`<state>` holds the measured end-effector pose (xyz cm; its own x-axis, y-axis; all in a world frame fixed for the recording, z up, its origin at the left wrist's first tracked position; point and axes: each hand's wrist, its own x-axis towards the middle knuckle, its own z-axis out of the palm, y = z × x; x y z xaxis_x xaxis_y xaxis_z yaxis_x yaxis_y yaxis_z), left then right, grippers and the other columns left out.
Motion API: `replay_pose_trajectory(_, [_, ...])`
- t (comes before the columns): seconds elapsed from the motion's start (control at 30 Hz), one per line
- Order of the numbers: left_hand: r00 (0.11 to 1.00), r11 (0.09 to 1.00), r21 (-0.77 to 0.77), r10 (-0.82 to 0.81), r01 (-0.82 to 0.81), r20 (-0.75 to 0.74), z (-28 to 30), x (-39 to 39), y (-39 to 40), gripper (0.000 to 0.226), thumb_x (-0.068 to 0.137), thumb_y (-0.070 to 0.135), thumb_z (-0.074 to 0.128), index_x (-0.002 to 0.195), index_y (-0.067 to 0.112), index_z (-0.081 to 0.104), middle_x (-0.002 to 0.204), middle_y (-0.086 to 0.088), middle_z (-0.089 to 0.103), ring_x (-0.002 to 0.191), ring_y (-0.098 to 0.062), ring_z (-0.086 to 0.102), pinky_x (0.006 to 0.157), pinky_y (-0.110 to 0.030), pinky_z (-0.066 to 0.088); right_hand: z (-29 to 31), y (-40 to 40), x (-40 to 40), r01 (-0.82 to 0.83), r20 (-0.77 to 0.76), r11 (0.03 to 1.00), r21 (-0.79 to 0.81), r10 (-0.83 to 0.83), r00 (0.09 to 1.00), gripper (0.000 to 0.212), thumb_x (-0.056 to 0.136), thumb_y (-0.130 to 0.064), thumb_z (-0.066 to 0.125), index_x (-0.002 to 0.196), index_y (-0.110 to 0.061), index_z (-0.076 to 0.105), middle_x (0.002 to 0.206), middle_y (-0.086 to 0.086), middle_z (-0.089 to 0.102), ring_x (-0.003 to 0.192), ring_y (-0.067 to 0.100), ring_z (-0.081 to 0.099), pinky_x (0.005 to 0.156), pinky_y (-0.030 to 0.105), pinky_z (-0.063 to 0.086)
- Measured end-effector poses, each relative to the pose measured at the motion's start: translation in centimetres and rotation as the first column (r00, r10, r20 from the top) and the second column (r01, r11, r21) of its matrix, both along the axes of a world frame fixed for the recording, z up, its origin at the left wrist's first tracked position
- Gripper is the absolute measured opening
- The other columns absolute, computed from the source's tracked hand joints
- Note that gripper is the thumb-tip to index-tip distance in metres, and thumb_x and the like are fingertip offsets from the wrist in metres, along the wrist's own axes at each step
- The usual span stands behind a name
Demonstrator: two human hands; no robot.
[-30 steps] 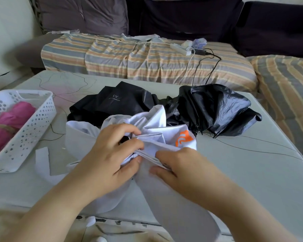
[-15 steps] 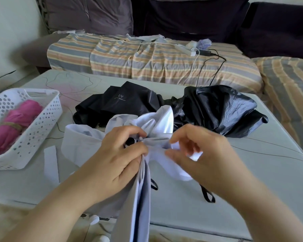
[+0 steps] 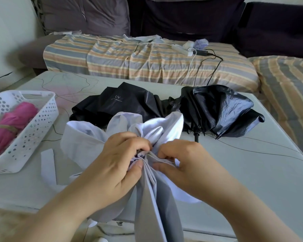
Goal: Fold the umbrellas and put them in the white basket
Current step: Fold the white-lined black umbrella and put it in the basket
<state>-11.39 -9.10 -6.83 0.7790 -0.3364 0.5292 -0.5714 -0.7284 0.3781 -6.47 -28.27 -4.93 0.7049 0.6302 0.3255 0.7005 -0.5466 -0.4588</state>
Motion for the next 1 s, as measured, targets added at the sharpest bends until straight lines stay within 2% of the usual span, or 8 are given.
replay_pose_trajectory(0.1, [1.0,0.998,-0.053,0.016,-0.016,0.003,0.3,0.1,0.0,0.029,0.085,0.022,0.044,0.114,0.021,0.048,0.113,0.012,0.048,0.106,-0.006,0.047,0.092,-0.015,0.036,0.0,0.0,-0.2,0.06,-0.057,0.994,0.092,-0.055,0.997,0.019,0.075,-0.048,0.062,0.077,-0.033,0.049,0.091,-0.021,0.043,0.084,-0.001,0.046,0.074,0.012,0.037])
replay_pose_trajectory(0.17, [1.0,0.999,-0.045,-0.002,0.001,-0.011,0.4,0.1,0.1,0.028,0.086,0.022,0.044,0.113,0.02,0.049,0.114,0.012,0.049,0.107,-0.007,0.048,0.093,-0.015,0.036,0.1,0.0,-0.2,0.198,-0.114,0.975,0.101,-0.187,0.976,0.03,0.068,-0.059,0.059,0.08,-0.033,0.048,0.1,-0.026,0.045,0.088,0.002,0.051,0.079,0.028,0.047])
replay_pose_trajectory(0.33, [0.999,0.999,-0.036,0.002,-0.004,-0.039,0.4,-0.2,-0.2,0.027,0.086,0.026,0.046,0.113,0.021,0.048,0.116,0.013,0.047,0.109,-0.004,0.048,0.091,-0.015,0.038,0.9,0.4,-0.3,0.166,-0.226,0.984,0.066,-0.148,0.963,0.024,0.076,-0.037,0.074,0.089,-0.031,0.055,0.082,-0.018,0.059,0.082,-0.005,0.05,0.071,0.011,0.039])
replay_pose_trajectory(0.5, [0.999,0.997,-0.068,0.044,-0.045,-0.011,0.2,-0.1,-0.3,0.03,0.08,0.021,0.053,0.11,0.017,0.054,0.117,0.011,0.047,0.109,-0.001,0.047,0.089,-0.012,0.038,0.7,0.6,-0.2,0.072,-0.119,0.996,0.055,-0.065,0.991,0.008,0.081,-0.023,0.073,0.087,-0.027,0.069,0.065,-0.026,0.054,0.078,-0.003,0.049,0.075,0.016,0.032])
replay_pose_trajectory(0.63, [1.0,0.992,-0.122,0.03,-0.031,-0.005,-0.1,0.2,-0.6,0.033,0.077,0.018,0.057,0.109,0.02,0.054,0.116,0.013,0.048,0.108,0.0,0.049,0.089,-0.011,0.039,0.4,0.8,-0.1,-0.026,-0.028,0.997,0.079,0.028,0.999,0.027,0.078,-0.006,0.066,0.098,-0.024,0.071,0.084,-0.017,0.066,0.084,0.0,0.054,0.079,0.023,0.041])
replay_pose_trajectory(0.7, [1.0,0.988,-0.151,0.01,-0.011,-0.007,-0.2,0.3,-0.5,0.032,0.077,0.02,0.056,0.108,0.022,0.051,0.116,0.015,0.048,0.108,-0.001,0.05,0.089,-0.015,0.04,0.7,0.6,-0.2,-0.011,-0.131,0.995,0.095,0.023,0.991,0.033,0.082,0.001,0.063,0.101,-0.026,0.069,0.087,-0.017,0.067,0.088,-0.005,0.056,0.077,0.01,0.041])
replay_pose_trajectory(0.83, [1.0,0.992,-0.128,-0.003,0.003,-0.001,-0.3,0.4,-0.4,0.028,0.078,0.023,0.052,0.106,0.024,0.05,0.115,0.016,0.047,0.105,-0.001,0.05,0.086,-0.017,0.042,1.1,-0.2,-0.6,0.03,-0.274,0.998,0.058,-0.013,0.962,0.04,0.091,-0.009,0.057,0.09,-0.045,0.04,0.095,-0.026,0.067,0.091,-0.006,0.059,0.079,0.02,0.048])
replay_pose_trajectory(1.0, [1.0,0.992,-0.125,0.006,-0.006,0.003,-0.2,0.2,-0.4,0.024,0.078,0.022,0.052,0.102,0.022,0.05,0.114,0.013,0.049,0.103,-0.001,0.05,0.085,-0.016,0.042,0.9,-0.1,-0.7,0.014,-0.167,0.997,0.071,-0.001,0.986,0.034,0.089,-0.013,0.061,0.096,-0.042,0.045,0.085,-0.025,0.061,0.082,-0.003,0.058,0.071,0.025,0.049])
